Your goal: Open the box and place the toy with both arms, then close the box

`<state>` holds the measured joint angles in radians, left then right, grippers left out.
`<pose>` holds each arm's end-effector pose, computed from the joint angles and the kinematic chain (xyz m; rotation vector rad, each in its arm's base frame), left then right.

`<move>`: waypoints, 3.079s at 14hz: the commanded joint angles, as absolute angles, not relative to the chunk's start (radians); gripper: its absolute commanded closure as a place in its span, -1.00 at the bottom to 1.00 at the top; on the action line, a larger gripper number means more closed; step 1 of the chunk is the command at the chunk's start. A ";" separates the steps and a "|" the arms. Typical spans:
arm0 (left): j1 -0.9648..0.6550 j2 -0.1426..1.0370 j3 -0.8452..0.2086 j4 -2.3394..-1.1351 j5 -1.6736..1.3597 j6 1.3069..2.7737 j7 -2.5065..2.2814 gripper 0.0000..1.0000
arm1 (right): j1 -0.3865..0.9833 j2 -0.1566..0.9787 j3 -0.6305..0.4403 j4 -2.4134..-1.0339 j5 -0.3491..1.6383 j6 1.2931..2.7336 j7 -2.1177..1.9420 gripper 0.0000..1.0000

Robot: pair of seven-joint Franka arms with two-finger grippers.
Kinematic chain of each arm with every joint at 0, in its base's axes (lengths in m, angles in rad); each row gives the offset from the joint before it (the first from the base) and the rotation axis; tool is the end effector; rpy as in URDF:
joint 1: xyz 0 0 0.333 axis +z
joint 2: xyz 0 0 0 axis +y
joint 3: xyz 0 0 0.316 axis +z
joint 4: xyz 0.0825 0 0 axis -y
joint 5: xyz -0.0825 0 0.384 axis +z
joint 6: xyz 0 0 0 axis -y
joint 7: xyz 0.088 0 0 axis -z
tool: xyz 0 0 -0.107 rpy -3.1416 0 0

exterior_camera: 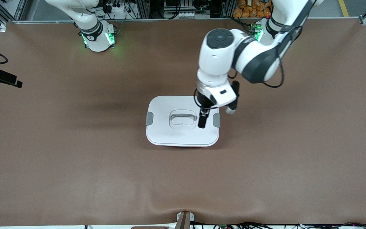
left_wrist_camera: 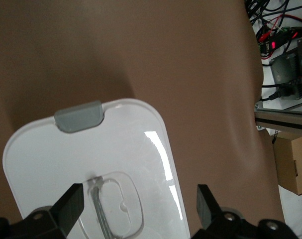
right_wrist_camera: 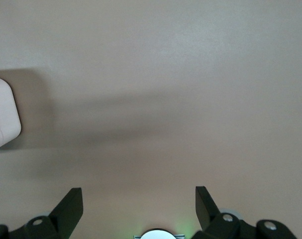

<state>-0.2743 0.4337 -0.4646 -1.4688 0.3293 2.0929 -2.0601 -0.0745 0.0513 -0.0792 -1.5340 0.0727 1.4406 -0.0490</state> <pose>0.5626 -0.4181 0.4754 2.3666 1.7084 0.2320 0.5503 -0.0754 0.6031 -3.0478 0.1535 0.2092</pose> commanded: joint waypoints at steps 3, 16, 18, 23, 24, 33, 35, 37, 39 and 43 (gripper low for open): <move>-0.109 0.322 -0.474 -1.489 0.154 1.990 -1.650 -1.00 | -0.094 0.063 -0.064 -1.509 0.057 1.433 -0.052 -1.00; 0.191 0.190 -0.474 -1.474 0.094 1.678 -0.700 -1.00 | -0.081 0.081 -0.061 -1.479 0.034 1.425 -0.052 -1.00; 0.225 0.175 -0.474 -1.460 0.092 1.625 -0.579 -1.00 | -0.081 0.075 -0.061 -1.480 0.035 1.420 -0.052 -1.00; 0.282 0.138 -0.466 -1.459 0.086 1.562 -0.333 -1.00 | -0.083 0.060 -0.061 -1.480 0.040 1.396 -0.052 -1.00; 0.278 0.121 -0.442 -1.460 0.087 1.562 -0.277 -1.00 | -0.084 0.055 -0.061 -1.480 0.040 1.388 -0.052 -1.00; -0.156 -0.118 0.021 -1.647 0.025 1.502 -0.187 -1.00 | -0.089 0.002 -0.064 -1.493 0.046 1.315 -0.049 -1.00; -0.167 -0.155 0.026 -1.681 0.026 1.503 -0.210 -1.00 | -0.089 0.002 -0.064 -1.493 0.049 1.308 -0.049 -1.00; -0.169 -0.185 0.017 -1.727 0.020 1.537 -0.253 -1.00 | -0.089 0.006 -0.064 -1.490 0.048 1.324 -0.049 -1.00; -0.169 -0.189 0.015 -1.735 0.020 1.555 -0.253 -1.00 | -0.089 0.006 -0.066 -1.488 0.046 1.336 -0.051 -1.00; -0.158 -0.163 0.018 -1.715 0.021 1.595 -0.206 -1.00 | -0.087 0.009 -0.064 -1.485 0.041 1.338 -0.051 -1.00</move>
<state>-0.1604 -0.1600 0.0101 -1.7108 0.0386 1.5687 -0.2348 -0.0743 0.0171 -0.0759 -1.4834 0.0518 1.3321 -0.0494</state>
